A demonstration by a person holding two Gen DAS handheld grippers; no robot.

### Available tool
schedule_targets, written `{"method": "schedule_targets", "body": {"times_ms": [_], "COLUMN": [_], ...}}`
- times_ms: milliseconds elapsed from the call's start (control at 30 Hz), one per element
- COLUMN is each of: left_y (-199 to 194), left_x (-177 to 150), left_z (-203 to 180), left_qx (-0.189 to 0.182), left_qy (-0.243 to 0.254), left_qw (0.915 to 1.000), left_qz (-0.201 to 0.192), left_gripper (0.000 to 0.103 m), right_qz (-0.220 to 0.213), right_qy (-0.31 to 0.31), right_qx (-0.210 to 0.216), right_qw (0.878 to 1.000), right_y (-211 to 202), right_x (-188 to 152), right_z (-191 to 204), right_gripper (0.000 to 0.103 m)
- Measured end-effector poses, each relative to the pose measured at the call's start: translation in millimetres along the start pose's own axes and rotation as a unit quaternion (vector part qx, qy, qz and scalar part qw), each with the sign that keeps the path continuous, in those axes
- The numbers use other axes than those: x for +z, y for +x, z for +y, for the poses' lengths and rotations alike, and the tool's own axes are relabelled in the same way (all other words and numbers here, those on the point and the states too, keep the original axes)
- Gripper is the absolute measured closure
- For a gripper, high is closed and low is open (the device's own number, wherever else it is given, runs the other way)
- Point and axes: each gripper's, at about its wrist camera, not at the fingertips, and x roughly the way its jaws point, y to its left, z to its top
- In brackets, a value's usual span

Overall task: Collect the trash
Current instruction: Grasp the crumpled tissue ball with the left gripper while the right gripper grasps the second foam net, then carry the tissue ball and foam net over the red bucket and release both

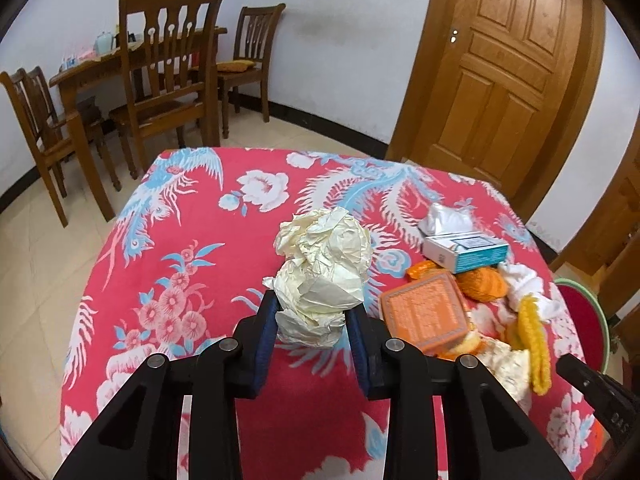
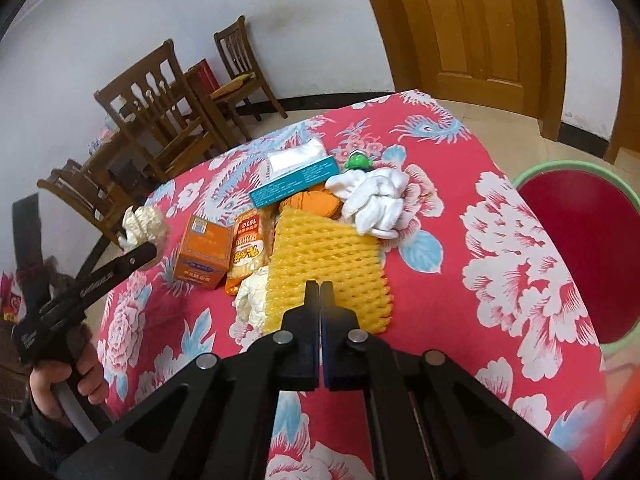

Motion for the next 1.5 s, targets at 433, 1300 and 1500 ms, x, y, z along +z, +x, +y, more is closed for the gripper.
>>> {"method": "schedule_targets", "body": {"times_ms": [433,1300,1500], "left_y": [-19.1,-36.8,-51.2], "left_x": [-7.0,-13.7,-14.9], "left_z": [-7.2,-28.3,-45.1], "left_qx": [-0.018,-0.031,-0.041], "left_qy": [0.005,0.024,0.037], "left_qw": [0.9997,0.999,0.998], "left_qz": [-0.012,-0.02,-0.03], "left_gripper": [0.069,0.069,0.069], "right_qz": [0.045,-0.003,-0.027], "right_qy": [0.05,0.018,0.008], "right_qx": [-0.003,0.037,0.035], "right_qw": [0.998,0.999,0.999], "right_y": [33.7,-3.8,-28.0], "right_x": [3.0,-0.8,-0.2], "right_z": [-19.4,-8.3,-10.0], "right_gripper": [0.044,0.09,0.09]}}
